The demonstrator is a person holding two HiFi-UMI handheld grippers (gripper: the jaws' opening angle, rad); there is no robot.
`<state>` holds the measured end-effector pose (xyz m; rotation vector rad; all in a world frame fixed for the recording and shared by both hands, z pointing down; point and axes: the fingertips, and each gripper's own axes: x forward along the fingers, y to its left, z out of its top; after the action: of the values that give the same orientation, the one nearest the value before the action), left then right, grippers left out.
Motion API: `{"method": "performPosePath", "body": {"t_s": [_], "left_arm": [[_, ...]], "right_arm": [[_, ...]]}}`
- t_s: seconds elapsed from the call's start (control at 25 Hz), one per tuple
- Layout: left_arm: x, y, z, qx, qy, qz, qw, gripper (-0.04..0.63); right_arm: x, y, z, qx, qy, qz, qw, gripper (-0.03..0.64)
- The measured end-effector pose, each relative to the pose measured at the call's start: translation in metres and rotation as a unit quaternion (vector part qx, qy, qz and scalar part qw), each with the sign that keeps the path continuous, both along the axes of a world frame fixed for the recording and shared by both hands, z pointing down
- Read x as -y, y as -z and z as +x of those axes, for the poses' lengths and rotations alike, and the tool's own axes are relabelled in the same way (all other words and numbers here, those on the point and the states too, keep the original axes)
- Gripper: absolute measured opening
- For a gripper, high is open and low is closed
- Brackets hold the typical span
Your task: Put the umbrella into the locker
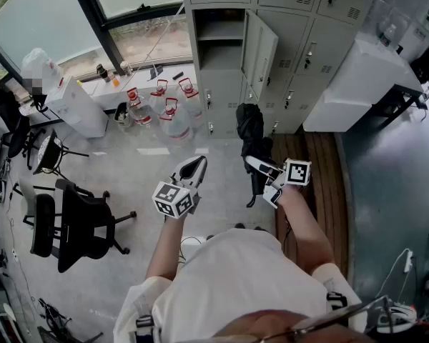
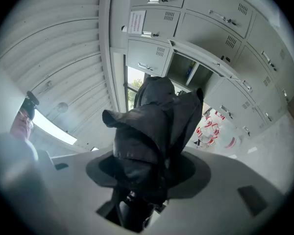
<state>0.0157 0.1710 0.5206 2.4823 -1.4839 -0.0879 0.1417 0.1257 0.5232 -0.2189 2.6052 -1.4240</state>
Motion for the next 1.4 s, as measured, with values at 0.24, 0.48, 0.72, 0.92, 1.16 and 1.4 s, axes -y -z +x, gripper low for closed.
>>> {"method": "performPosePath", "body": {"t_s": [0.24,0.48,0.72,0.92,1.16,1.4], "left_arm": [[0.001,-0.004,0.003,0.001,-0.002,-0.001,1.0,0.003],[0.002,-0.005,0.006,0.002,-0.002,-0.003,1.0,0.003],[0.008,-0.007,0.017,0.005,0.0,-0.008,1.0,0.003],[0.019,-0.012,0.028,0.004,0.006,-0.015,0.9999,0.003],[0.033,-0.019,0.043,0.005,0.018,-0.021,0.9996,0.004],[0.044,-0.026,0.056,-0.004,0.031,-0.026,0.9992,0.003]], "right_arm": [[0.001,0.0,0.0,0.003,0.001,-0.003,1.0,0.252],[0.002,-0.001,0.001,0.005,0.003,0.0,1.0,0.252],[0.007,0.0,0.01,0.011,0.009,0.004,1.0,0.258],[0.018,-0.01,0.021,0.005,0.013,-0.004,1.0,0.259],[0.032,-0.02,0.035,0.005,0.03,-0.007,1.0,0.259],[0.047,-0.032,0.043,-0.002,0.042,-0.016,0.999,0.259]]}}
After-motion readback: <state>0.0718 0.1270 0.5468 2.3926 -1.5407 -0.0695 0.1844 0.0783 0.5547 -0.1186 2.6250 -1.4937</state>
